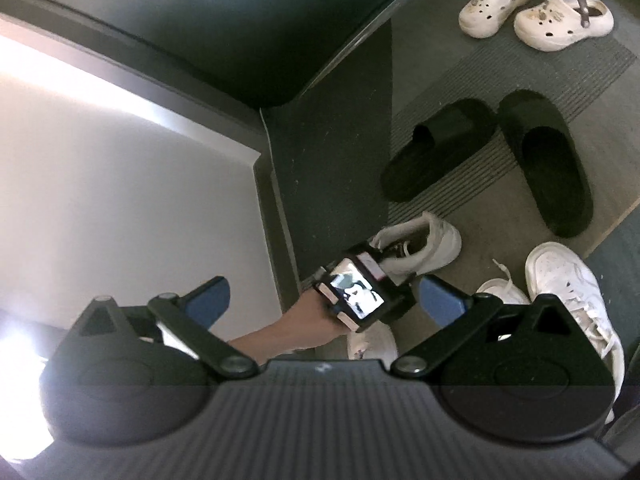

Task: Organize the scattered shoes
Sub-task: 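Carry the red-tagged sneaker with the left gripper, set down, open, then move the right gripper toward the red-tagged white sneaker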

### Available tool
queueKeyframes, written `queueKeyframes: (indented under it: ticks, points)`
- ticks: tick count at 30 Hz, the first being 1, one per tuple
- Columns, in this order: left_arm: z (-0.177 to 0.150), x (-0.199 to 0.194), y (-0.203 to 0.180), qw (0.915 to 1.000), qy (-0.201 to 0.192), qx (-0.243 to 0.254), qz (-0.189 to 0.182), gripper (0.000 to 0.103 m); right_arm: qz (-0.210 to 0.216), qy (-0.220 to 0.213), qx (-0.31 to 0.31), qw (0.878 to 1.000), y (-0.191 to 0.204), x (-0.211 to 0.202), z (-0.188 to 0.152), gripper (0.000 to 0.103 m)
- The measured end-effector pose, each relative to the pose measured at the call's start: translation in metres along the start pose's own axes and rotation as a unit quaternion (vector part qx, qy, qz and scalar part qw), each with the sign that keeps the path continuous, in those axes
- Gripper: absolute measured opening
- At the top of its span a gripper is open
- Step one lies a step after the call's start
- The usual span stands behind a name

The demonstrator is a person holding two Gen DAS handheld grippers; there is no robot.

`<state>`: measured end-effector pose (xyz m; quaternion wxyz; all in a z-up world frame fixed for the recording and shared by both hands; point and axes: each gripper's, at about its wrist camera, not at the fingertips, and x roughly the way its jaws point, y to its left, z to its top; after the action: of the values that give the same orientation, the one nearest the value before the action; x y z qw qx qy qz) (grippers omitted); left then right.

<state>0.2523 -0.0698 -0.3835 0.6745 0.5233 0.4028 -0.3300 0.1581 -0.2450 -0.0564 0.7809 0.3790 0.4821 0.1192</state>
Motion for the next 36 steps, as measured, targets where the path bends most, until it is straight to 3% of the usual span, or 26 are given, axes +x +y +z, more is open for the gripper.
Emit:
queueKeyframes:
  ticks: [2,6,9,13,19,23,27,29,32,36]
  points:
    - [-0.003,-0.013,-0.007,0.9993,-0.019,0.004,0.033,0.091,-0.007,0.001,-0.009,1.000,0.001,0.000,-0.001,0.103]
    - [-0.004,-0.044,0.000,0.9987,-0.024,-0.037,0.027,0.093,-0.013,-0.003,-0.021,1.000,0.001,-0.007,-0.004,0.103]
    - [-0.003,-0.085,0.012,0.9929,-0.029,-0.114,0.021,0.103,0.001,-0.011,-0.030,0.999,0.000,-0.020,-0.004,0.103]
    - [-0.012,-0.126,0.020,0.9841,-0.020,-0.175,0.021,0.103,-0.006,-0.033,-0.038,0.999,-0.004,-0.035,0.001,0.103]
    - [-0.010,-0.207,0.053,0.9455,-0.050,-0.321,-0.020,0.103,-0.016,-0.079,-0.037,0.996,-0.010,-0.063,0.004,0.103]
    - [-0.010,-0.271,0.098,0.8960,-0.090,-0.432,-0.046,0.103,-0.005,-0.127,-0.020,0.992,-0.016,-0.091,-0.004,0.103]
    - [-0.012,-0.322,0.122,0.8635,-0.111,-0.491,-0.031,0.103,-0.025,-0.139,-0.022,0.990,-0.020,-0.098,-0.008,0.103]
    - [-0.015,-0.340,0.126,0.8582,-0.114,-0.500,-0.021,0.103,-0.032,-0.135,-0.018,0.990,-0.024,-0.097,-0.010,0.103]
    - [-0.018,-0.367,0.124,0.8572,-0.109,-0.503,0.017,0.103,-0.049,-0.126,-0.021,0.991,-0.026,-0.094,-0.014,0.103]
    - [-0.022,-0.397,0.121,0.8527,-0.110,-0.509,0.047,0.103,-0.054,-0.105,-0.073,0.990,-0.014,-0.084,-0.019,0.103]
